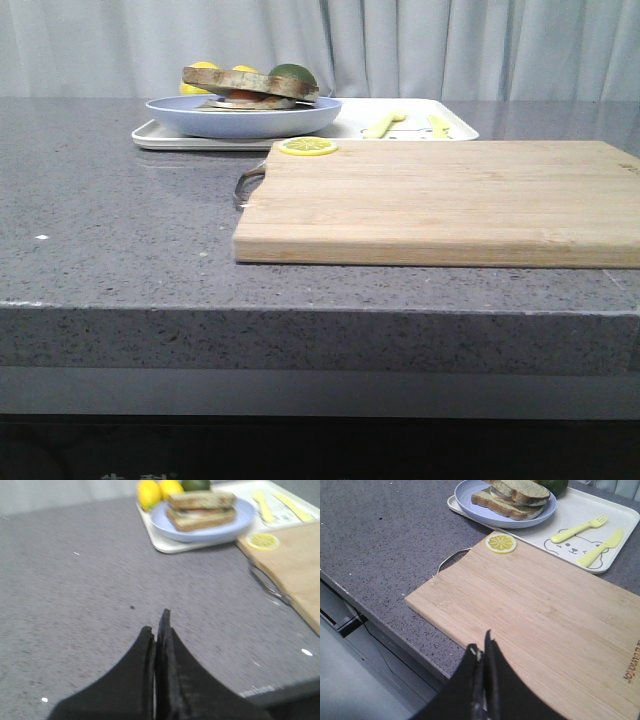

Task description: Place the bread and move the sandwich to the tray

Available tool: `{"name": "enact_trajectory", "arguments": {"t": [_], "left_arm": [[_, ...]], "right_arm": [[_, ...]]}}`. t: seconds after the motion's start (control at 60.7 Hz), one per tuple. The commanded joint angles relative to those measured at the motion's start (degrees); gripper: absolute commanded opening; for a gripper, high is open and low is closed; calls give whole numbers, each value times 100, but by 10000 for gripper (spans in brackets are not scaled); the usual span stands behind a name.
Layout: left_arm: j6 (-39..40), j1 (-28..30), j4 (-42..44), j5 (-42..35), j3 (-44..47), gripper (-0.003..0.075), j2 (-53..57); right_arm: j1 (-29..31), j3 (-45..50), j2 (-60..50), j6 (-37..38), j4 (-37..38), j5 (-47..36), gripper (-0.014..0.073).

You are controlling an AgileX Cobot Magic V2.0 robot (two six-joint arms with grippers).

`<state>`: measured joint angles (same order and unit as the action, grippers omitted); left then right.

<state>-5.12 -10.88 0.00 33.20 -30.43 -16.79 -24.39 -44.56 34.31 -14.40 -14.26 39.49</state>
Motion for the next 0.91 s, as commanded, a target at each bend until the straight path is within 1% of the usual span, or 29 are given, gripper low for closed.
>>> {"name": "enact_trajectory", "arguments": {"t": [0.0,0.049,0.148,0.28,0.445,0.56,0.576,0.609,0.889], "left_arm": [[51,316,0,-1162,405,-18,347],[51,494,0,-1559,722,-18,582],[51,655,0,-2054,1293,-18,1067],[51,655,-96,-2600,1966,-18,1479],[51,655,-304,-3320,2666,-18,1743],[51,768,-383,-3765,3087,-18,1829],[51,802,-440,-3800,3098,-18,1829],[51,837,-547,-3613,3068,-18,1829],[51,862,-574,-3660,3082,-18,1829]], "right_arm": [[28,-145,24,-22,-72,-365,-67],[28,-145,24,-22,-72,-365,-67],[28,-145,24,-22,-72,-365,-67],[28,-145,24,-22,-72,-365,-67],[28,-145,24,-22,-72,-365,-67],[28,-145,24,-22,-72,-360,-67],[28,-145,24,-22,-72,-354,-67],[28,-145,24,-22,-72,-363,-67],[28,-145,24,-22,-72,-356,-67]]}}
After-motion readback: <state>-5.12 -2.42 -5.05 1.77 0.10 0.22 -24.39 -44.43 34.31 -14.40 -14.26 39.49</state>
